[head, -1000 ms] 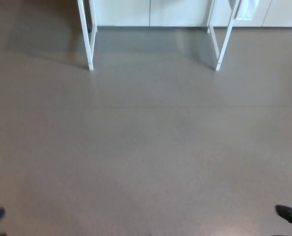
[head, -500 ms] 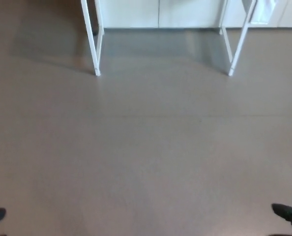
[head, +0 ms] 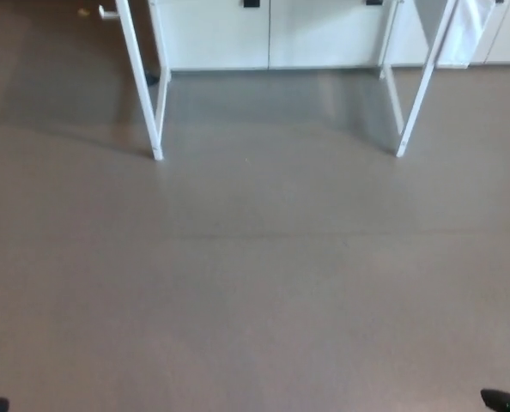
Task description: The robot walk towards a table in front and then clicks the light switch button using the right hand's index finger
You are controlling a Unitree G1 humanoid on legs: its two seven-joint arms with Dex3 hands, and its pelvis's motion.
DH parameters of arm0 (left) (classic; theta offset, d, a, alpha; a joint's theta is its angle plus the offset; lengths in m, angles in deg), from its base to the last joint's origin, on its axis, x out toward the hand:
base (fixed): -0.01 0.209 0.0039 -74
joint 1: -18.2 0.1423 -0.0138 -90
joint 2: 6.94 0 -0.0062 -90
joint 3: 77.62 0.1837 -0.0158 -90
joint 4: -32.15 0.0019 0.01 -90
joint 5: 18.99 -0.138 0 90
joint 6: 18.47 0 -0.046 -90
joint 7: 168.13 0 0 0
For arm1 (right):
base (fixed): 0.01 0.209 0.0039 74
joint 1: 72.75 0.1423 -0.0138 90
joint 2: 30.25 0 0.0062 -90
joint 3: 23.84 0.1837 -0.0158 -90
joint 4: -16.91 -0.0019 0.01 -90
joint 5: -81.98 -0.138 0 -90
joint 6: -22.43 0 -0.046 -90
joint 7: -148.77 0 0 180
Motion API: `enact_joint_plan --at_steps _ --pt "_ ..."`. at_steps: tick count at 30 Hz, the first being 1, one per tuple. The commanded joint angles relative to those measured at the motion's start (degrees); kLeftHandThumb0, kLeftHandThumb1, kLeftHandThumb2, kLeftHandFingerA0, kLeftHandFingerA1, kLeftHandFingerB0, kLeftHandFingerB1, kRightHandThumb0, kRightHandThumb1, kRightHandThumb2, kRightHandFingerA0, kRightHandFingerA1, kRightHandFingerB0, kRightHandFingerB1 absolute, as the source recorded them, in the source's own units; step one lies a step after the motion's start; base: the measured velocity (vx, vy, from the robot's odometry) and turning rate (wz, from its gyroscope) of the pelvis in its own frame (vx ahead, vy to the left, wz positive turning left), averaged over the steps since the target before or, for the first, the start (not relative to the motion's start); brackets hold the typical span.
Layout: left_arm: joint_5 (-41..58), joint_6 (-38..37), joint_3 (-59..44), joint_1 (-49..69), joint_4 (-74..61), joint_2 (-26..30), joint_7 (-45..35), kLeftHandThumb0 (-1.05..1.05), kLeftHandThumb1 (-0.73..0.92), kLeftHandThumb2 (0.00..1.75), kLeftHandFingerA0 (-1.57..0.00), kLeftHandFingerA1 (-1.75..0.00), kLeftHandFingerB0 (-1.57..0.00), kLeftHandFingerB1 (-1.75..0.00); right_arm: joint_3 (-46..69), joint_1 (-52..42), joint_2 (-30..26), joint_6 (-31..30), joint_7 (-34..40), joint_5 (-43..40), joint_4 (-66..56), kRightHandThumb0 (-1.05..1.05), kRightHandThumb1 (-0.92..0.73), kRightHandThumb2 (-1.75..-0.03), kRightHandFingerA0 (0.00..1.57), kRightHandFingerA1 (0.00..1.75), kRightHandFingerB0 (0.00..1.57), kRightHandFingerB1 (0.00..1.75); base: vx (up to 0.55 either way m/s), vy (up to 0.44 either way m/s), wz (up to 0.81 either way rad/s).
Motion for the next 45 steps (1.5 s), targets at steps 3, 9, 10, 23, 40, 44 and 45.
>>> enact_joint_plan --at_steps 3,9,10,23,40,44,45 --pt "-4.54 -7.20 1.09 2.26 2.34 1.51 1.75 -0.16 0.63 0.58 -0.41 -0.41 -0.40 -0.39 -0.86 -0.29 -0.73 2.47 0.57 0.89 2.90 -0.15 -0.50 -0.95 0.47 0.70 0.19 0.56 0.23 0.207 0.02" --pt "-5.49 -9.08 1.73 2.03 3.77 1.68 2.27 -0.17 0.63 0.58 -0.42 -0.41 -0.41 -0.40 -0.39 -0.08 -0.37 2.64 0.35 0.18 3.96 -0.15 -0.73 -0.62 0.50 0.69 0.24 0.49 0.20 0.038 0.09" --pt "-5.45 -9.29 1.75 2.18 3.76 1.66 2.25 -0.16 0.63 0.58 -0.42 -0.41 -0.40 -0.39 -0.53 -0.14 -0.49 2.88 0.32 0.40 3.99 -0.14 -0.71 -0.62 0.50 0.69 0.24 0.50 0.20 -0.071 0.09" --pt "-6.64 -9.82 2.41 1.43 2.94 2.47 2.99 -0.16 0.63 0.58 -0.43 -0.42 -0.41 -0.40 -1.49 1.20 -0.98 2.49 0.63 1.48 4.17 -0.13 -0.71 -0.61 0.53 0.71 0.25 0.50 0.26 -0.097 0.07" --pt "-6.44 -8.94 2.31 0.36 3.21 2.56 3.03 -0.15 0.63 0.58 -0.48 -0.43 -0.42 -0.40 -2.86 1.92 -1.82 3.26 -0.23 2.31 5.36 -0.14 -0.71 -0.63 0.53 0.71 0.25 0.51 0.27 0.085 -0.01" --pt "-6.37 -8.43 2.37 0.23 3.44 2.27 3.26 -0.14 0.63 0.58 -0.48 -0.43 -0.42 -0.40 -2.79 2.02 -1.95 4.41 -0.17 1.99 6.27 -0.14 -0.68 -0.65 0.54 0.73 0.25 0.53 0.35 -0.138 0.27" --pt "-6.35 -8.30 2.39 -0.04 3.90 2.14 3.37 -0.14 0.62 0.58 -0.49 -0.43 -0.43 -0.40 -2.77 2.09 -2.00 4.77 -0.24 1.78 6.63 -0.14 -0.68 -0.66 0.53 0.74 0.25 0.53 0.27 -0.036 0.64"
